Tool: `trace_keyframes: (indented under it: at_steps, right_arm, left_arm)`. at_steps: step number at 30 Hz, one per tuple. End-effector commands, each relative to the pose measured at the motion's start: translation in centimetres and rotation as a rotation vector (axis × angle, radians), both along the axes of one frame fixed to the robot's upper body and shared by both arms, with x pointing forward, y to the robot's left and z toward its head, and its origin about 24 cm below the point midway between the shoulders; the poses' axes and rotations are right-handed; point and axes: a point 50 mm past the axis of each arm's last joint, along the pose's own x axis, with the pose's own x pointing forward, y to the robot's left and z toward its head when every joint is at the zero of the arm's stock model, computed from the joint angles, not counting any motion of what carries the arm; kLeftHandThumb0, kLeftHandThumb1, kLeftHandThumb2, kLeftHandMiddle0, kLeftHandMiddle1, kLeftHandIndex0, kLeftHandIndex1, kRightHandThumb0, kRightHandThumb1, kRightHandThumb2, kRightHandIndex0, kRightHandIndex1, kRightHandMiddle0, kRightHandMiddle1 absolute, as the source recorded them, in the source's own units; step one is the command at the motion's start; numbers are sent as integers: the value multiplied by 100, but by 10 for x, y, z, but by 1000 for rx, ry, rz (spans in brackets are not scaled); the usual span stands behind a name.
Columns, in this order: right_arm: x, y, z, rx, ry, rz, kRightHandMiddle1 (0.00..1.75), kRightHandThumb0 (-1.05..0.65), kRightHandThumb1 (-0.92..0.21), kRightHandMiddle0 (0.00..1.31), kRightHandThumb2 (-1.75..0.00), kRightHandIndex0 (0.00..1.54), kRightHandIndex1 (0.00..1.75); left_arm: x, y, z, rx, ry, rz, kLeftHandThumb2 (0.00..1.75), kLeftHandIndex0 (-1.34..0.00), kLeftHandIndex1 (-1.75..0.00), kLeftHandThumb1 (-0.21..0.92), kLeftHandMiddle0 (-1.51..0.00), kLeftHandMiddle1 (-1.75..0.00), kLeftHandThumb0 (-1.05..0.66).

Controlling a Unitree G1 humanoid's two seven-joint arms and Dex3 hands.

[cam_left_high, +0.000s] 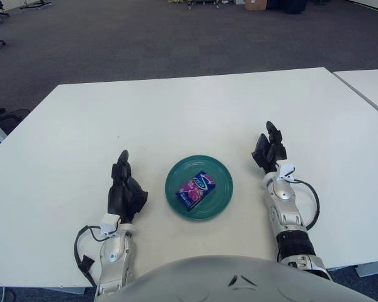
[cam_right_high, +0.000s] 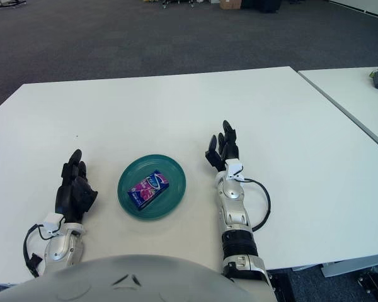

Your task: Put the gum into the plate.

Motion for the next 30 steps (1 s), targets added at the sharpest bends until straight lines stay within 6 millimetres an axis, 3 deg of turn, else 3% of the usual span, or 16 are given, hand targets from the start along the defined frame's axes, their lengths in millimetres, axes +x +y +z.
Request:
trace_keyframes:
  at_steps: [1, 5, 9, 11, 15, 23, 30]
  right_arm:
    - [-10, 2, -15, 12, 79, -3, 23, -67, -92, 0, -86, 19, 0]
    - [-11, 1, -15, 12, 79, -3, 23, -67, -92, 0, -86, 19, 0]
    - [-43, 37, -17, -237, 122, 389, 33, -78, -92, 0, -97, 21, 1]
    - [-39, 38, -39, -199, 168, 431, 35, -79, -92, 0, -99, 19, 0]
    - [-43, 32, -51, -139, 157, 443, 34, -78, -92, 0, -100, 13, 0]
    - [-44, 16, -46, -174, 61, 427, 32, -78, -92, 0, -99, 5, 0]
    - [-45, 16, -45, -195, 15, 407, 34, -84, -92, 0, -99, 6, 1]
  left_arm:
    - [0, -2, -1, 1, 21, -27, 102, 0, -19, 92, -1, 0, -105]
    - [0, -4, -1, -2, 27, -46, 103, 0, -14, 92, 0, 0, -105]
    - [0, -6, -1, -4, 28, -58, 104, 0, -12, 92, 0, 0, -105]
    - [1, -7, -2, -6, 26, -71, 104, 0, -11, 92, 0, 0, -105]
    - [2, -8, -2, -6, 25, -83, 105, 0, -6, 92, 0, 0, -105]
    - [4, -12, -1, -13, 21, -96, 102, 0, 0, 92, 0, 0, -105]
    - [5, -13, -1, 1, 11, -122, 100, 0, 0, 92, 0, 0, -105]
